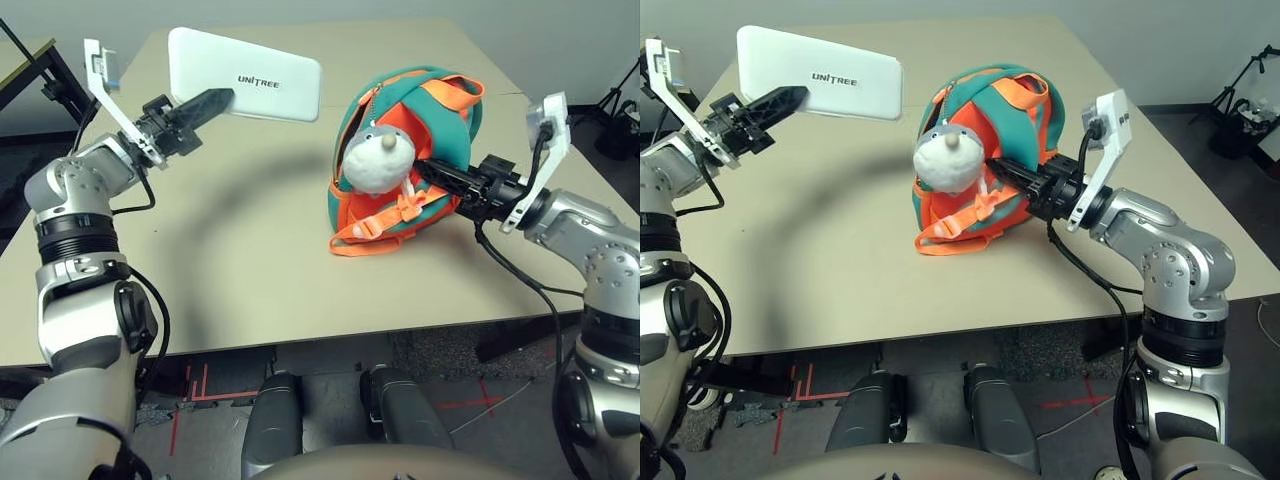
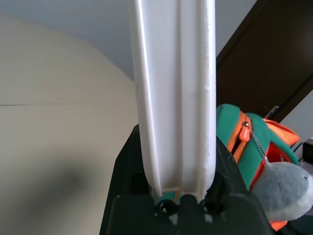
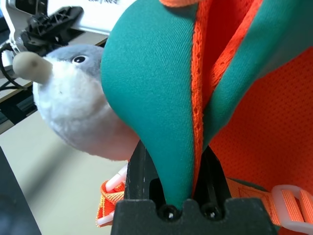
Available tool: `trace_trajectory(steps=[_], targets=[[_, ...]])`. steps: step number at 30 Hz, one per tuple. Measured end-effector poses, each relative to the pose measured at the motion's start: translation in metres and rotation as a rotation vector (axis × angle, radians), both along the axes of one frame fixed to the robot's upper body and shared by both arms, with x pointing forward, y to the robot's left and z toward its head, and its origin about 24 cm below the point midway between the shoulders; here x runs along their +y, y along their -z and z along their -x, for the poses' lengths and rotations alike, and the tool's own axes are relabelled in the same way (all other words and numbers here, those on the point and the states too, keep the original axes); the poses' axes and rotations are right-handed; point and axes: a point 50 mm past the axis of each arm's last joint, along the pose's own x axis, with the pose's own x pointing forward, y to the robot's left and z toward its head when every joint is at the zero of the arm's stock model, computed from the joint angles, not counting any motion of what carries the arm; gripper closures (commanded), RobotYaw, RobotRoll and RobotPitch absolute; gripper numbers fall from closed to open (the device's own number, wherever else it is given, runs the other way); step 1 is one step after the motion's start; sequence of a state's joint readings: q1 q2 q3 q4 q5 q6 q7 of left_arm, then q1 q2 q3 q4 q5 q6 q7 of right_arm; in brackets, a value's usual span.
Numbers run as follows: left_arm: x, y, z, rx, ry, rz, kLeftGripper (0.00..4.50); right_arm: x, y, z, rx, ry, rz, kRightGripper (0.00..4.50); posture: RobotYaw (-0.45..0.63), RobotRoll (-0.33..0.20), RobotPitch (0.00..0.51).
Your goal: Put the pencil case into the backpack and zip it.
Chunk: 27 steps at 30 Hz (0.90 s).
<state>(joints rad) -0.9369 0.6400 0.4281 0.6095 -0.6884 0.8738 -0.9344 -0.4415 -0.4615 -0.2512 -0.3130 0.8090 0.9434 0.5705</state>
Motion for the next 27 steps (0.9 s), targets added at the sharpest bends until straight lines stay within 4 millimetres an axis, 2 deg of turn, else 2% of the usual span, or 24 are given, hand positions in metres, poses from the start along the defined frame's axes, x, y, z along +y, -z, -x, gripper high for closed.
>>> trace_trajectory(steps=[6,13,16,20,27], targets=[[0.009,-0.008,0.010,0.018,0.035,0.041,3.40,-0.002,0.005,0.001,0.009,0.010,-0.001,4.27,-0.10,0.000,0.071],[0.008,-0.023,0.029,-0.011,0.154,0.105,3.40,-0.004,0.010,-0.001,0.009,0.019,0.005,4.27,-0.09,0.000,0.066],[0.005,-0.018,0.034,0.002,0.188,0.103,3.40,-0.003,0.013,-0.002,0.017,0.015,0.008,4.27,-0.09,0.000,0.064],[-0.006,-0.002,0.037,0.042,0.229,0.091,3.40,-0.002,0.015,-0.003,0.018,0.015,0.016,4.27,-0.09,0.000,0.060],[-0.029,0.010,0.032,0.064,0.284,0.068,3.40,-0.004,0.016,-0.003,0.015,0.019,0.019,4.27,-0.11,0.000,0.056]])
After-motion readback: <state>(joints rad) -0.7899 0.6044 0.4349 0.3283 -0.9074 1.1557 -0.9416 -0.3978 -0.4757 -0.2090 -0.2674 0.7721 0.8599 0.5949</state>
